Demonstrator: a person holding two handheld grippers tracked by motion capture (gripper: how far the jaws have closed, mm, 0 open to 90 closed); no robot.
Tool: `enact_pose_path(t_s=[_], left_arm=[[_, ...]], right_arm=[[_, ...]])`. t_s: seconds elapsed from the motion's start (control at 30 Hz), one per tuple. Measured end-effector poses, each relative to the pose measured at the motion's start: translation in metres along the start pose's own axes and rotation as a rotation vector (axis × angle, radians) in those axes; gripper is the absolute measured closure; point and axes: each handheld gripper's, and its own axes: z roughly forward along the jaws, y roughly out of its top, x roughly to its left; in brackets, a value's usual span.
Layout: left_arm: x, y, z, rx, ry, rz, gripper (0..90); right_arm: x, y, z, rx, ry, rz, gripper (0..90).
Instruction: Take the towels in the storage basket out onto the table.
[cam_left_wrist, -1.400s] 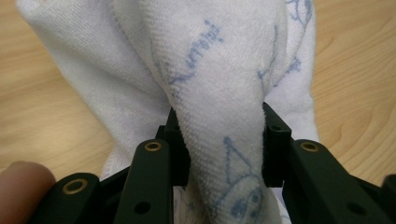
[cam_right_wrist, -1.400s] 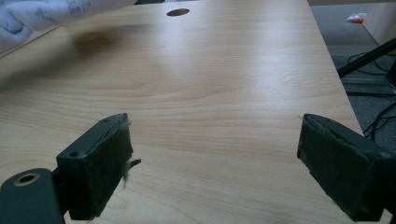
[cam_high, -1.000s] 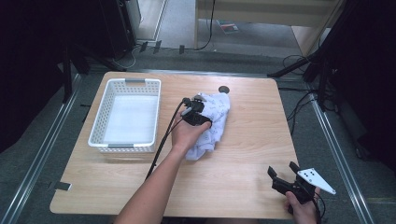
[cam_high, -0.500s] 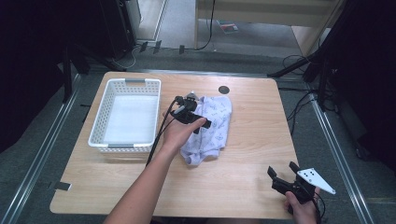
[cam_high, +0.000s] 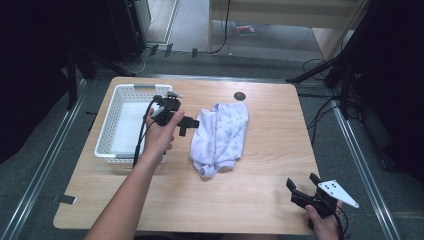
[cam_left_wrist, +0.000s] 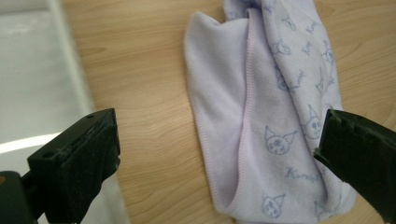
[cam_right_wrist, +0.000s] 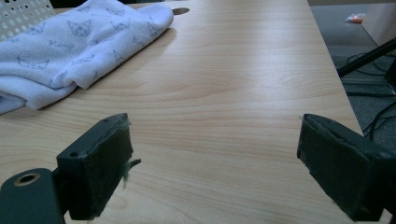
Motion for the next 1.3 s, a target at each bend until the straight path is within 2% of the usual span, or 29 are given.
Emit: enact_pose_path(t_s=[0.03, 0.1, 0.13, 0.2, 0.3, 0.43, 0.6, 0.63, 0.7, 0.73, 0.77, 0.9, 0.93, 0.97, 1.1, 1.3], left_arm=[[0.000, 0.000, 0.000, 0.000, 0.000, 0.000, 0.0], [0.016, -0.005, -0.014, -0.035, 0.000, -0.015, 0.0], [0.016, -0.005, -0.014, -0.035, 0.000, -0.015, 0.0], [0.033, -0.012, -0.027, -0.073, 0.009, -0.045, 0.0], [0.050, -0.020, -0.042, -0.108, 0.016, -0.072, 0.0], [0.068, -0.032, -0.058, -0.134, 0.050, -0.083, 0.0], [0.091, -0.049, -0.071, -0.163, 0.071, -0.091, 0.0], [0.091, -0.049, -0.071, -0.163, 0.071, -0.091, 0.0], [0.106, -0.062, -0.078, -0.201, 0.068, -0.122, 0.0], [0.106, -0.062, -0.078, -0.201, 0.068, -0.122, 0.0], [0.115, -0.071, -0.084, -0.225, 0.069, -0.138, 0.0], [0.131, -0.092, -0.094, -0.284, 0.089, -0.167, 0.0], [0.131, -0.092, -0.094, -0.284, 0.089, -0.167, 0.0], [0.140, -0.104, -0.099, -0.311, 0.099, -0.184, 0.0], [0.154, -0.127, -0.110, -0.377, 0.117, -0.200, 0.0], [0.164, -0.158, -0.123, -0.464, 0.150, -0.185, 0.0]], right_arm=[[0.000, 0.000, 0.000, 0.000, 0.000, 0.000, 10.4], [0.000, 0.000, 0.000, 0.000, -0.001, -0.001, 10.4], [0.000, 0.000, 0.000, 0.000, -0.001, -0.001, 10.4], [0.000, 0.000, 0.000, 0.002, -0.003, -0.003, 10.7], [0.000, 0.000, 0.000, 0.002, -0.005, -0.003, 10.7], [0.000, 0.000, 0.001, 0.004, -0.007, -0.002, 10.9], [0.000, 0.000, 0.001, 0.004, -0.009, -0.005, 11.1], [0.000, 0.000, 0.001, 0.004, -0.009, -0.005, 11.1], [0.000, 0.000, 0.001, 0.006, -0.013, -0.007, 11.3], [0.000, 0.000, 0.001, 0.006, -0.013, -0.007, 11.3], [0.000, 0.000, 0.001, 0.007, -0.014, -0.008, 11.3], [0.001, 0.000, 0.001, 0.007, -0.015, -0.009, 11.4], [0.001, 0.000, 0.001, 0.007, -0.016, -0.009, 11.5], [0.001, 0.000, 0.001, 0.007, -0.018, -0.009, 11.6], [0.002, 0.000, 0.001, 0.009, -0.025, -0.009, 11.9], [0.003, 0.000, 0.001, 0.013, -0.029, -0.014, 12.3]])
